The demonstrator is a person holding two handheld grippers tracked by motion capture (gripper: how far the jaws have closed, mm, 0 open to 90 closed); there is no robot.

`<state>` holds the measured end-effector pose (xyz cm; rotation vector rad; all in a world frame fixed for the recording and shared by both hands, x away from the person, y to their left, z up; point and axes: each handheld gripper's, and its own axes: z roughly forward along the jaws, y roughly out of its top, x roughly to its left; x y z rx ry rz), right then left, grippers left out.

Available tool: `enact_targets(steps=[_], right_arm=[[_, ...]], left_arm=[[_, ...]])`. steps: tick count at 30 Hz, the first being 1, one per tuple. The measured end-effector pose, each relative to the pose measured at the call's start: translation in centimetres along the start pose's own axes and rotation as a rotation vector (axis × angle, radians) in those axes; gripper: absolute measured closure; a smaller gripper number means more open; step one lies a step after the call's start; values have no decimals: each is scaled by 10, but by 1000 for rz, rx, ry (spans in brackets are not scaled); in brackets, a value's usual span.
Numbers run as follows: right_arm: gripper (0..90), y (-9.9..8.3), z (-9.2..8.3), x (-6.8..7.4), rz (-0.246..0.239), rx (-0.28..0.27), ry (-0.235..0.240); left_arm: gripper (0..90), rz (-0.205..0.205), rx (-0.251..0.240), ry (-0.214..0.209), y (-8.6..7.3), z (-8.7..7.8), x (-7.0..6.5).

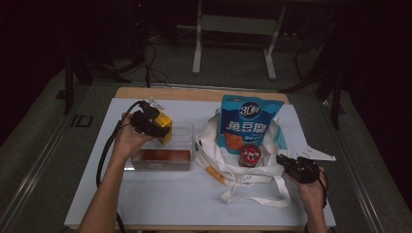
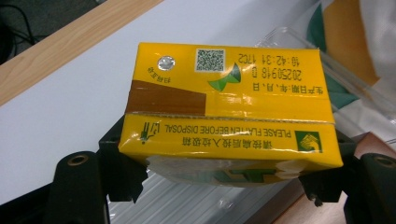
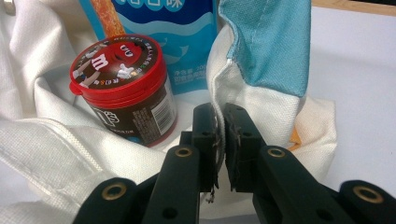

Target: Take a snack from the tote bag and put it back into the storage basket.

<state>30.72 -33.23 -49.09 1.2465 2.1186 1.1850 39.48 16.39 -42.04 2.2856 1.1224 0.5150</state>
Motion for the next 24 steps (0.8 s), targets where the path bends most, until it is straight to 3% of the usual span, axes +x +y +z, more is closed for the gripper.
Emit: enact_targets(steps=[24], right_arm=[[833,0,0,0,1,-1,1]], left_arm=[[288,-144,-12,90,-28,-12,21]])
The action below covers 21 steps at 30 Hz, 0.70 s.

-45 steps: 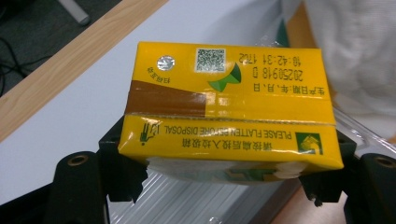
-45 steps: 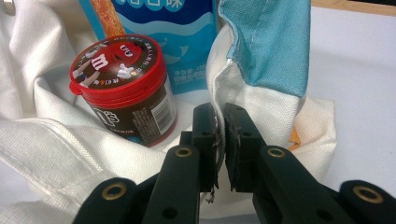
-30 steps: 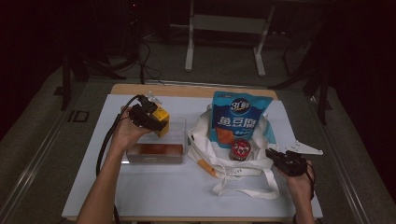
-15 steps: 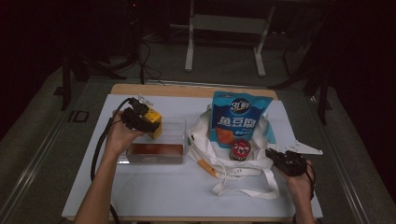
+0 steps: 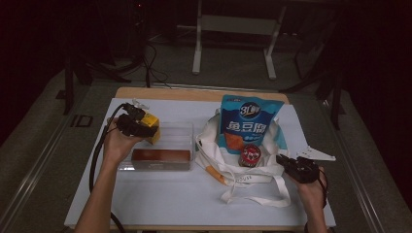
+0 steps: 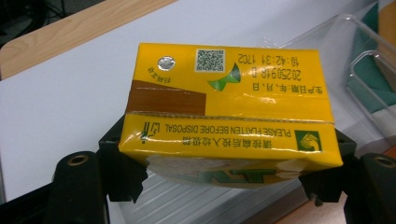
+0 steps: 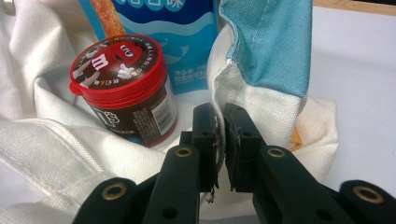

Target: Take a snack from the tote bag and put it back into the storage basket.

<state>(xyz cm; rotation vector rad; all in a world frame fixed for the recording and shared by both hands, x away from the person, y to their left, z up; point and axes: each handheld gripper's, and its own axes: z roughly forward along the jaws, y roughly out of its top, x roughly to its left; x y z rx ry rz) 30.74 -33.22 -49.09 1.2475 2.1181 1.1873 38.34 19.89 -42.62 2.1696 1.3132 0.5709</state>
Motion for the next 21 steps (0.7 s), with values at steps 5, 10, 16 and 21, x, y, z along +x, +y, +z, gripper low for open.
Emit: enact_targets(steps=[5,10,16,21], right_arm=[[832,0,0,0,-2,0,0],[832,0,0,0,-1,-1,-1],[832,0,0,0,-1,-1,0],[832,0,0,1,-2,0,-1]], left_arm=[[288,-30,4,2,-7,2,2],[288,-32,2,20,-12,3,3],[288,-45,17,31,-18,4,6],[288,-61,26,45,-23,3,10]])
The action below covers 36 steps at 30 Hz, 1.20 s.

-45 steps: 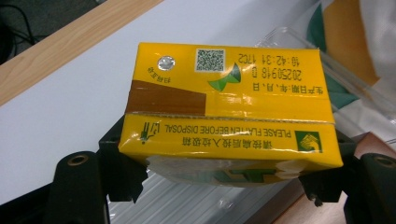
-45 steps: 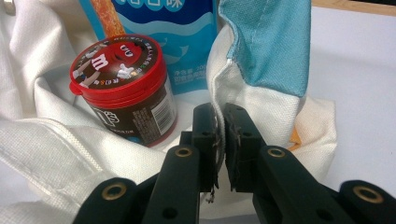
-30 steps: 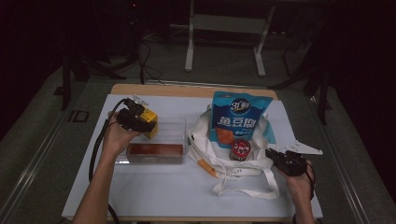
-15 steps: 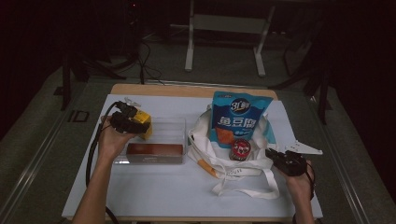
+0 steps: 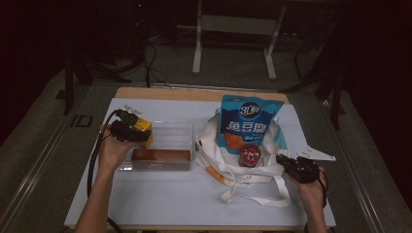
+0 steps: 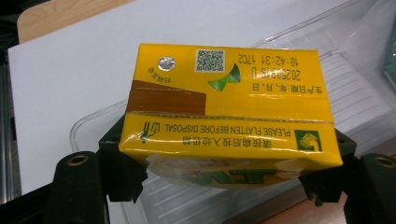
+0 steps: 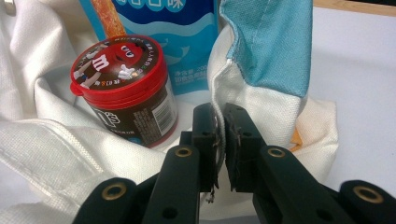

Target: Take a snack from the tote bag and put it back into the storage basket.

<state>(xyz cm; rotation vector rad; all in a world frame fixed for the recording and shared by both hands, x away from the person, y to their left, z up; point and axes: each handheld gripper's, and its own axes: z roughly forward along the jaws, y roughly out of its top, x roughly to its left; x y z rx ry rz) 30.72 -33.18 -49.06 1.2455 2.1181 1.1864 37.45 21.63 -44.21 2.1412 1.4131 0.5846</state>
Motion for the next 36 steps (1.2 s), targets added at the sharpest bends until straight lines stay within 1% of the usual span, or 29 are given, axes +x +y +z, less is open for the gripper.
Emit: enact_targets(steps=[7,14,25,28,31,36], right_arm=[[832,0,0,0,0,0,1],[831,0,0,0,0,-1,0],[829,0,0,0,-1,0,2],[830,0,1,0,-2,0,2],[830,0,1,0,-1,0,3],[827,0,1,0,-1,-1,3]], left_arm=[[288,-21,9,2,-6,2,6],[287,-30,22,7,-11,5,9],[287,-30,35,15,-16,7,11],[287,-35,35,15,-17,7,12],[287,-34,42,22,-18,7,13],[286,-36,43,17,-19,6,14]])
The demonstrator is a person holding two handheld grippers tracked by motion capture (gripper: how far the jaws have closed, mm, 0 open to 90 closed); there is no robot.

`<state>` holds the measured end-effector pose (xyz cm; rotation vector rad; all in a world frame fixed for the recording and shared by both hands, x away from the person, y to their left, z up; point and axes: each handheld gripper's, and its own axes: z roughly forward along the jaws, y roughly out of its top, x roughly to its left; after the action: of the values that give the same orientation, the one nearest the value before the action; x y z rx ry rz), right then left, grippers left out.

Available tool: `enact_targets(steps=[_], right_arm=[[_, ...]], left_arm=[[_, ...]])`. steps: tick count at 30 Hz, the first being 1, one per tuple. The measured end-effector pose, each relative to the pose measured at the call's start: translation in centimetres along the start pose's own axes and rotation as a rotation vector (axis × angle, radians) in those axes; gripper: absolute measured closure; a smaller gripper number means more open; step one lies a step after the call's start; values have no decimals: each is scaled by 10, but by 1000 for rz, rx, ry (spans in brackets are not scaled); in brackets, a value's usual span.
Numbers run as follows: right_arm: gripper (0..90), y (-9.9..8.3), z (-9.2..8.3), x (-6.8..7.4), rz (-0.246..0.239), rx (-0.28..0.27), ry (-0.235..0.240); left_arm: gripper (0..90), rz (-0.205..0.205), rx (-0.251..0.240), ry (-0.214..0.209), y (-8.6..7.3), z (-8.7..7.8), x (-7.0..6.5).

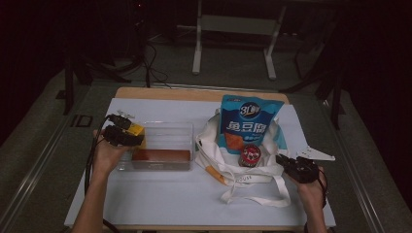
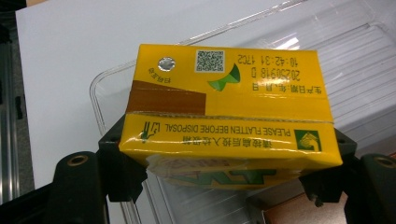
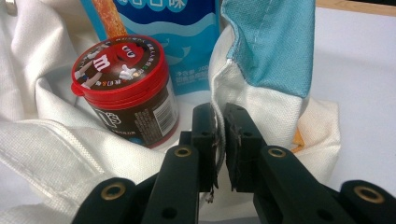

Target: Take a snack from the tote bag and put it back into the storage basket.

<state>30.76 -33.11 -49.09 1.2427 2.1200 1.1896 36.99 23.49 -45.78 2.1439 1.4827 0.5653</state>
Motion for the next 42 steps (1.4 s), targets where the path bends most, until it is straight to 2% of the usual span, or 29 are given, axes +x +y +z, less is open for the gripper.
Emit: enact_targets(steps=[14,19,28,37,42], right_arm=[[819,0,0,0,0,-1,2],[812,0,0,0,-1,-2,3],[804,0,0,0,-3,-2,3],[798,0,0,0,-4,-3,5],[791,0,0,1,-4,-1,5]], left_arm=[[283,-16,13,1,-2,-1,0],[279,-31,32,7,-5,-3,0],[269,-47,5,4,-12,-11,-3],[257,-55,1,8,-16,-21,-6],[250,-58,-12,-15,-18,-25,-6]])
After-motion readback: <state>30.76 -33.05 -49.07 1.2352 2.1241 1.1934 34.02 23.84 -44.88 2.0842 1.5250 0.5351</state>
